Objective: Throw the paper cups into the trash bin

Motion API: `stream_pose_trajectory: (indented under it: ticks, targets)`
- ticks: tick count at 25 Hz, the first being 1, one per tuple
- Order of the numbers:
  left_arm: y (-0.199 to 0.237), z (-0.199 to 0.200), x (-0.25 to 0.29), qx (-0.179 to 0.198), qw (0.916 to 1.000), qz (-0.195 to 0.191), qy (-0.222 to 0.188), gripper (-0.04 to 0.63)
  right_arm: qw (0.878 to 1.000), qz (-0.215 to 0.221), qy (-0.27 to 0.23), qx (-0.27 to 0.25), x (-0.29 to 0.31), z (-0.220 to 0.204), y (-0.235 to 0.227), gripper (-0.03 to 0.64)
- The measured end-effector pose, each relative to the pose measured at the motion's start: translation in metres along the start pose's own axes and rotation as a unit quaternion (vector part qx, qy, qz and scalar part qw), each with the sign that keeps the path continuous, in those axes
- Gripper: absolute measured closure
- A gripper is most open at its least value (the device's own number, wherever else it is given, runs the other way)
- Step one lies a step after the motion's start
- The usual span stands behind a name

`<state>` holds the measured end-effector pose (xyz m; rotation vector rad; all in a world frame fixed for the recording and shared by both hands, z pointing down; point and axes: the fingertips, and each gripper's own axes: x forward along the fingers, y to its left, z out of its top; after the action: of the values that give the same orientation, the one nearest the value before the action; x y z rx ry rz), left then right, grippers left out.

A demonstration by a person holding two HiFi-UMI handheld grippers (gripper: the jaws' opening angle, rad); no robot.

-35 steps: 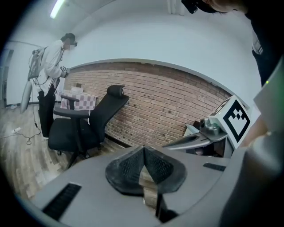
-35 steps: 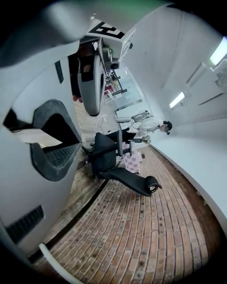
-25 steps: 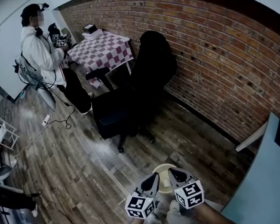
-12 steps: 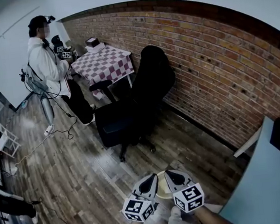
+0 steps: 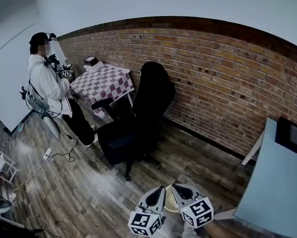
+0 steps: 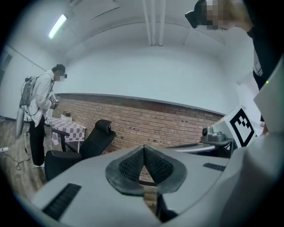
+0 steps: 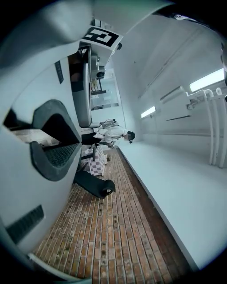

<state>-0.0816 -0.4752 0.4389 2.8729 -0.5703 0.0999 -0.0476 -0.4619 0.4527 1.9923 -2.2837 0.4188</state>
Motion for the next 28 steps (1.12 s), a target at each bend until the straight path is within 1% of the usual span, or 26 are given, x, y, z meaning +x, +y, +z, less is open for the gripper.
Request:
stream_pose_trajectory:
  ticks: [3,8,13,19,23,28]
  targets:
    - [-0.012,0.005,-0.017,-0.004,0.9998,-0.016,-0.005,0.586,1.0,-0.013,-0.008,-0.005,-0.012,0.007,0.013,0.611]
    - [-0.026,0.024,-0.053,-0.004,0.9989,-0.035,-0.029,0.586,0.999,-0.027,-0.023,-0.014,-0.03,0.019,0.045,0.611]
    - [-0.034,0.041,-0.091,0.009,0.9977,-0.047,-0.047,0.586,0.998,-0.04,-0.044,-0.018,-0.049,0.032,0.083,0.611]
    - [-0.056,0.06,-0.123,0.02,0.9947,-0.078,-0.065,0.586,0.996,-0.061,-0.069,-0.014,-0.079,0.043,0.116,0.611]
    - [-0.073,0.063,-0.148,0.023,0.9927,-0.093,-0.073,0.586,0.994,-0.063,-0.089,0.0,-0.102,0.046,0.138,0.612]
    - [-0.084,0.069,-0.163,0.024,0.9912,-0.103,-0.08,0.586,0.992,-0.077,-0.097,-0.017,-0.117,0.055,0.151,0.612]
